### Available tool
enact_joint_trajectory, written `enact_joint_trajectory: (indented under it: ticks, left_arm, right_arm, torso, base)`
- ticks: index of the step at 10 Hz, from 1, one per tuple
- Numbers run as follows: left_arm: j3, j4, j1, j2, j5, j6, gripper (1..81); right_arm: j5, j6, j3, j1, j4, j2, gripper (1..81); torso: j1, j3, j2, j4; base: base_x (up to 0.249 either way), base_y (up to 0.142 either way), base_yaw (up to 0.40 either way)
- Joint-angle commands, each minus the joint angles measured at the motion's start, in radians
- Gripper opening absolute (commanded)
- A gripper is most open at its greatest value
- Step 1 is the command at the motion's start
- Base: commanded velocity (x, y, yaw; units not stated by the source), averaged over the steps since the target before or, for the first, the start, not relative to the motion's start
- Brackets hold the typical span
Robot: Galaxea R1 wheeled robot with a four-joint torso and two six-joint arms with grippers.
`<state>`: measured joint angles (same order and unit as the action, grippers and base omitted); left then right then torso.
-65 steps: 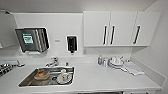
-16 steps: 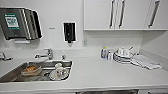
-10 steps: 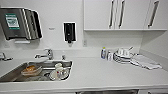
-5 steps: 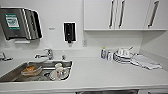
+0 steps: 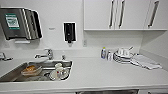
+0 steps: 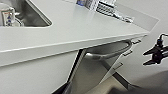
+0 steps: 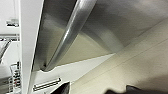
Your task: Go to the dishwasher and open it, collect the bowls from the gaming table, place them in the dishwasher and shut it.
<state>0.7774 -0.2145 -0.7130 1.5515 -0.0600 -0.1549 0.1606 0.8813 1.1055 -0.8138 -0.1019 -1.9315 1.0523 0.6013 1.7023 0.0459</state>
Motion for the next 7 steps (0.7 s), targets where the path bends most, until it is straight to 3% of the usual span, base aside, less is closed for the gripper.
enact_joint_trajectory:
  ticks: [1, 3, 7]
  left_arm:
    - [-0.029, 0.001, 0.106, -0.033, -0.001, -0.002, 81.1]
    - [-0.032, 0.000, 0.114, -0.023, -0.003, -0.006, 81.1]
    - [-0.030, -0.008, 0.114, -0.016, -0.009, -0.006, 81.1]
  right_arm:
    - [0.062, 0.107, -0.003, 0.155, -0.009, 0.010, 81.1]
    - [0.106, 0.146, 0.019, 0.198, -0.007, -0.033, 81.1]
    - [0.112, 0.209, 0.104, 0.215, -0.004, -0.152, 81.1]
  torso:
    - [0.000, 0.000, 0.000, 0.000]
    - [0.000, 0.000, 0.000, 0.000]
    - [0.000, 0.000, 0.000, 0.000]
  base:
    - [0.000, 0.000, 0.000]
    - [0.000, 0.000, 0.000]
    - [0.000, 0.000, 0.000]
